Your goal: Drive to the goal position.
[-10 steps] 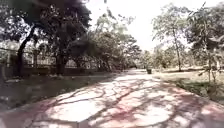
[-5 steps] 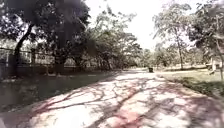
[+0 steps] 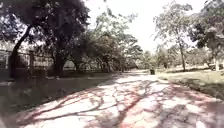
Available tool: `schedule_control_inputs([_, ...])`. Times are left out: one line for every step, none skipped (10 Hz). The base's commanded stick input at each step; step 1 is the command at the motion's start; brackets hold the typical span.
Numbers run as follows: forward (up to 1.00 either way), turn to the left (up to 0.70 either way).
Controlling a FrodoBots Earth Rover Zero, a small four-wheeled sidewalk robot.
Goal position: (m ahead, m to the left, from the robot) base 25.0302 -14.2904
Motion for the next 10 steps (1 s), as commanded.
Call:
schedule_control_inputs([0.7, 0.0])
schedule_control_inputs([0.7, 0.0])
schedule_control_inputs([0.7, 0.0])
schedule_control_inputs([0.7, 0.0])
schedule_control_inputs([0.7, 0.0])
schedule_control_inputs([0.7, 0.0])
schedule_control_inputs([0.7, 0.0])
schedule_control_inputs([0.7, 0.0])
schedule_control_inputs([0.7, 0.0])
schedule_control_inputs([0.7, 0.0])
